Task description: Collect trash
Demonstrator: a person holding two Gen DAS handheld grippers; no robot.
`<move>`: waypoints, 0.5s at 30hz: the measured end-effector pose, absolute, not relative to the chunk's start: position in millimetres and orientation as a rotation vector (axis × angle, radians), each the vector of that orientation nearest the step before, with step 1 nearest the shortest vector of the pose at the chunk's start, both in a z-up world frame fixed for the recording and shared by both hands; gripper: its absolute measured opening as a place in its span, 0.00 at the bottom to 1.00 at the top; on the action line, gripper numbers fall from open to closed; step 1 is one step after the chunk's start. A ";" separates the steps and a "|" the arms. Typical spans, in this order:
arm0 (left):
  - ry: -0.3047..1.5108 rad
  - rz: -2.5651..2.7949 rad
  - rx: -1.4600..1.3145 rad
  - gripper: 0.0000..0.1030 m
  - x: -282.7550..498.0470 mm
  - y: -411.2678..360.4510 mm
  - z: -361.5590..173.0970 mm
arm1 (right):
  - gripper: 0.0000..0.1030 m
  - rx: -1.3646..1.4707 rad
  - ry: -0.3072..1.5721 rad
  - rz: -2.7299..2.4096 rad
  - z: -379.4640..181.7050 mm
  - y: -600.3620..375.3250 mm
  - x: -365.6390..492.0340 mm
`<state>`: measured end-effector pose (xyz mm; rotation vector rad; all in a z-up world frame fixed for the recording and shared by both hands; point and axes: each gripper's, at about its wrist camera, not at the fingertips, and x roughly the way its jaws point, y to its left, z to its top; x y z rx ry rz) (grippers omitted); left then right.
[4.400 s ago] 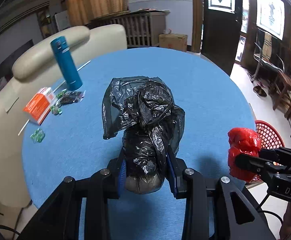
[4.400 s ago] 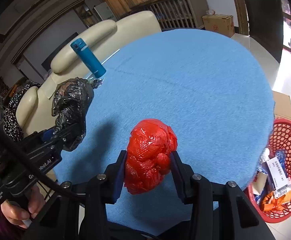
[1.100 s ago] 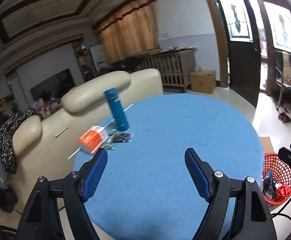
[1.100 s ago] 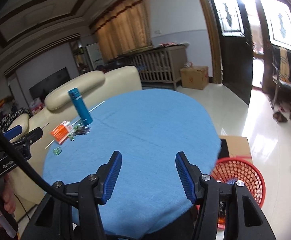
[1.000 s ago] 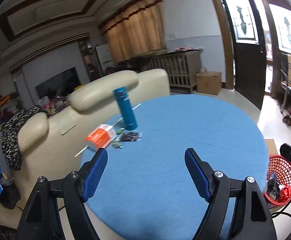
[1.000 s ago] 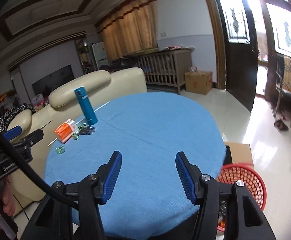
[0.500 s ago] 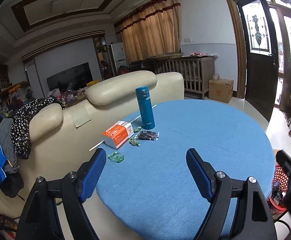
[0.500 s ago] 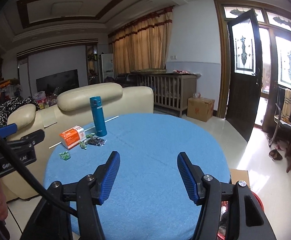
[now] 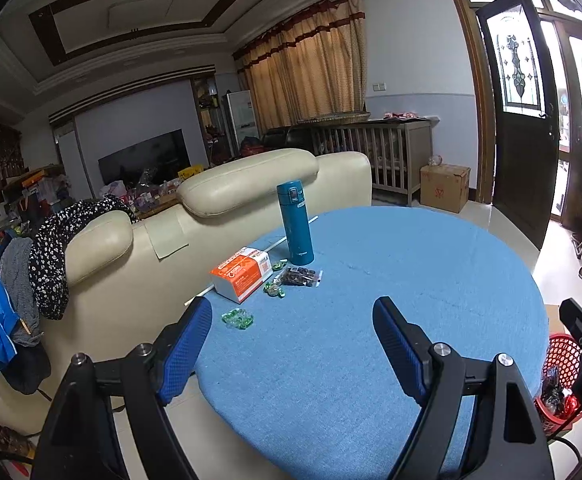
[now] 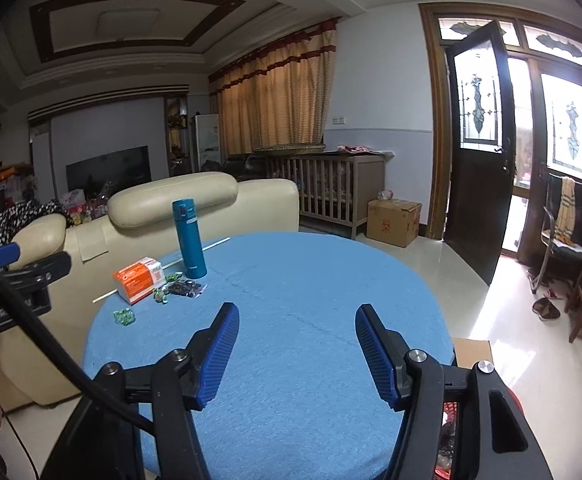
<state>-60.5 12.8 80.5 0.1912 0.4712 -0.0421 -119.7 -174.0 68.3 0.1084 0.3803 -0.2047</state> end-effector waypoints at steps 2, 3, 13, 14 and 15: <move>0.467 -0.041 0.194 0.81 -62.6 12.0 82.2 | 0.63 0.115 0.373 -0.209 69.9 -177.5 -122.1; 0.465 -0.041 0.196 0.81 -63.3 11.7 82.5 | 0.63 0.117 0.369 -0.213 70.6 -178.8 -123.0; 0.455 -0.041 0.192 0.81 -69.2 11.7 87.2 | 0.63 0.140 0.348 -0.232 74.1 -189.6 -129.6; 0.456 -0.042 0.192 0.81 -69.1 11.7 87.2 | 0.63 0.140 0.348 -0.233 74.1 -189.6 -129.9; 0.457 -0.043 0.192 0.81 -69.2 11.6 87.3 | 0.63 0.141 0.347 -0.233 74.2 -190.1 -130.4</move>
